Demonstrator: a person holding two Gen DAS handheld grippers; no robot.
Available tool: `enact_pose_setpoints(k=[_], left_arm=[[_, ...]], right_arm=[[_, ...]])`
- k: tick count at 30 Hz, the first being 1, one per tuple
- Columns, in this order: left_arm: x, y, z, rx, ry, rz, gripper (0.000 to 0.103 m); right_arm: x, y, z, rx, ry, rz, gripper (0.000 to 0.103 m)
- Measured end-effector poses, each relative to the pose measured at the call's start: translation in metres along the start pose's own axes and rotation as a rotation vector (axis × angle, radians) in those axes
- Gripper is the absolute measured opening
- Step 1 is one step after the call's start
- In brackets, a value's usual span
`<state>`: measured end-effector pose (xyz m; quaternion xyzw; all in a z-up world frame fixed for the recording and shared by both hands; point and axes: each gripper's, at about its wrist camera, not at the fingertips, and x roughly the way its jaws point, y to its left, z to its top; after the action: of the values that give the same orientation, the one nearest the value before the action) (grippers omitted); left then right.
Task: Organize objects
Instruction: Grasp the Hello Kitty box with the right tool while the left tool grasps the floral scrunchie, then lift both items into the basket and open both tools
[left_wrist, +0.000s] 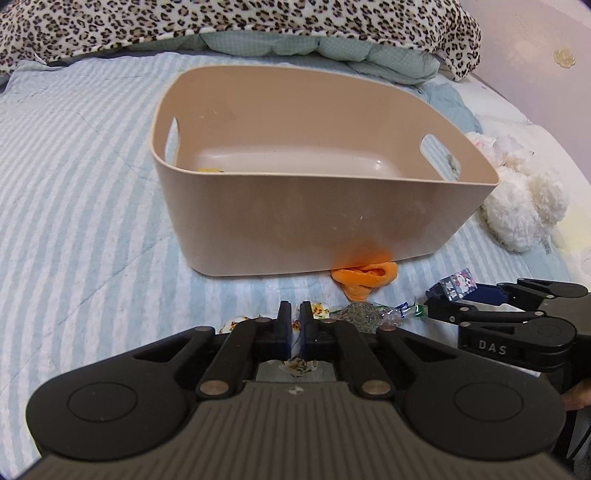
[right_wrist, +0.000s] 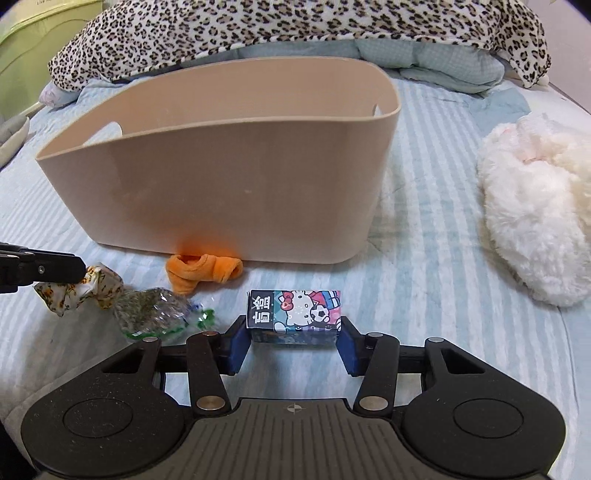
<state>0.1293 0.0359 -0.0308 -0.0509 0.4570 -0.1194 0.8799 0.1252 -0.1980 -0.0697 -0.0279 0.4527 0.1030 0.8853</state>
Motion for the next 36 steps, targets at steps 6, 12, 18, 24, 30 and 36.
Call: enact_pose_setpoints(k=[6,12,18,24,30,36], left_arm=[[-0.025,0.004,-0.001,0.001,-0.034,-0.005,0.004],[-0.059,0.005,0.006,-0.002,-0.121,-0.012,0.004],[-0.091,0.002,0.027,0.009,-0.230,-0.006,0.004],[-0.101,-0.002,0.058,0.020,-0.308,0.016,0.004],[-0.084,-0.007,0.081,0.015,-0.316,0.045,0.004],[-0.046,-0.014,0.093,0.028,-0.311,0.099,0.004]], right_arm=[[-0.023,-0.002,0.006,-0.001,-0.032,0.013,0.046],[-0.054,-0.006,0.011,0.005,-0.080,0.029,0.046],[-0.077,-0.010,0.038,0.023,-0.140,0.054,0.046],[-0.089,-0.008,0.070,0.012,-0.229,0.044,0.046],[-0.081,0.003,0.099,0.000,-0.295,0.032,0.046],[-0.056,0.018,0.117,-0.053,-0.290,-0.002,0.046]])
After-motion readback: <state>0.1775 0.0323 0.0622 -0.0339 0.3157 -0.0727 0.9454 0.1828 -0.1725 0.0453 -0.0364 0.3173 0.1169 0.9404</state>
